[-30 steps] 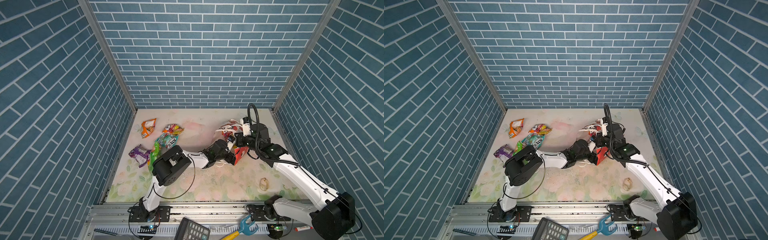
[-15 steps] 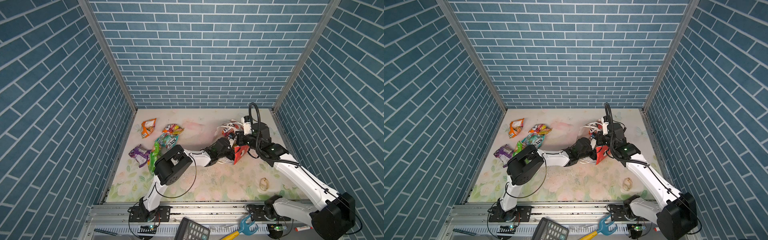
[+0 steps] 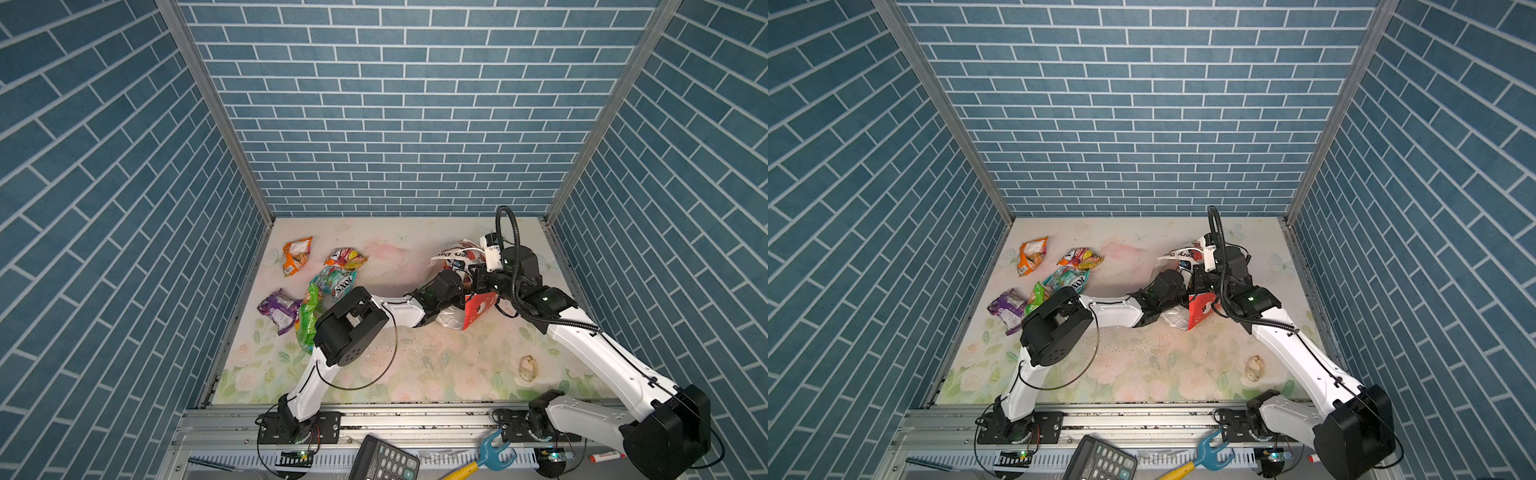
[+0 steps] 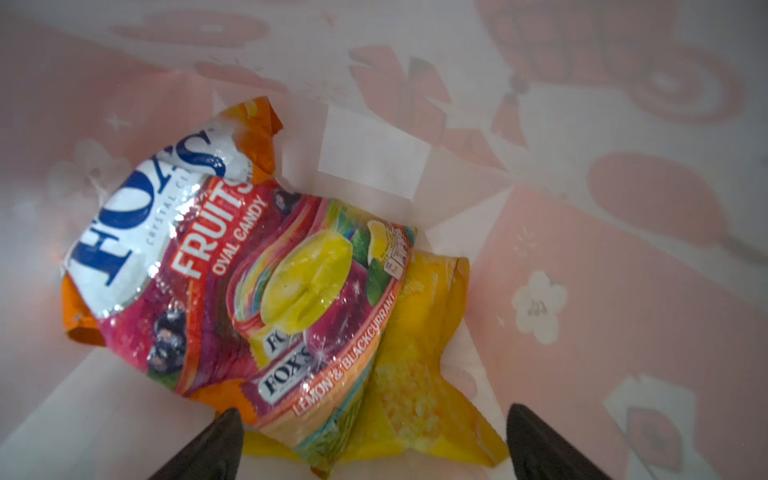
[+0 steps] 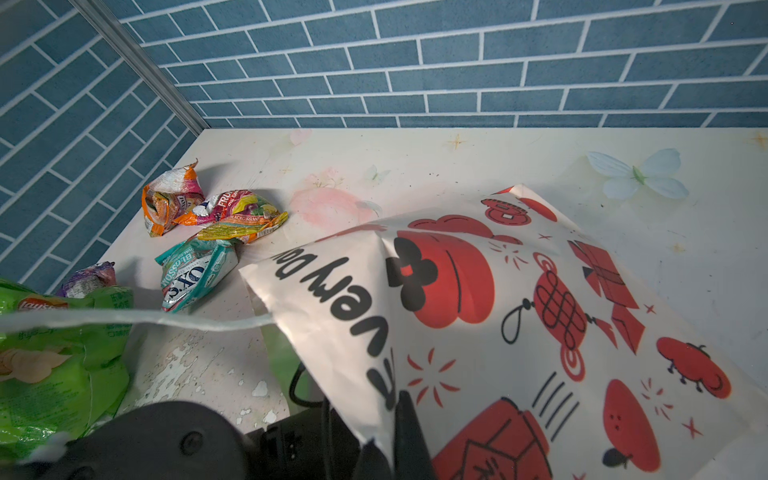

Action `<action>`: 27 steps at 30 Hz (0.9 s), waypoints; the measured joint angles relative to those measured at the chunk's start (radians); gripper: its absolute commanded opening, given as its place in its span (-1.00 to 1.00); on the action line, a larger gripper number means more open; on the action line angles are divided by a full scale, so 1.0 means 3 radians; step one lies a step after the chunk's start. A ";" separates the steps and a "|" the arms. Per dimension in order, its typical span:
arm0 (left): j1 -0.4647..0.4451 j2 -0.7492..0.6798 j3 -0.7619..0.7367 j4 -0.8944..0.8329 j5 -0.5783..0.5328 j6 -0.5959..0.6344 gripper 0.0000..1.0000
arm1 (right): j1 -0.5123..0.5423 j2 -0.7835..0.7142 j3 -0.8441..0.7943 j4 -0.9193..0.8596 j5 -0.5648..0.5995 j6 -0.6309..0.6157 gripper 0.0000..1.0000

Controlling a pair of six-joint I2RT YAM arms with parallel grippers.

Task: Take the snacks out of the paper bag

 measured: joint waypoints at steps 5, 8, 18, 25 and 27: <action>0.0045 0.0137 0.0160 -0.0027 -0.0013 -0.0088 0.99 | 0.0003 0.0005 0.0000 -0.0023 -0.0090 -0.0001 -1.00; 0.0056 0.0243 0.0252 -0.0036 -0.0011 -0.0137 0.99 | 0.0003 0.0013 0.0000 -0.0025 -0.0142 -0.0001 -1.00; 0.0052 0.0393 0.0411 -0.0132 -0.0114 -0.0198 0.94 | 0.0004 0.0046 0.0000 -0.0020 -0.0276 0.0000 -1.00; 0.0052 0.0512 0.0546 -0.0167 -0.0148 -0.0230 0.72 | -0.0013 0.0057 0.0000 -0.0023 -0.0244 -0.0001 -1.00; 0.0052 0.0530 0.0595 -0.0209 -0.0153 -0.0239 0.66 | -0.0022 0.0064 0.0000 -0.0023 -0.0235 -0.0001 -1.00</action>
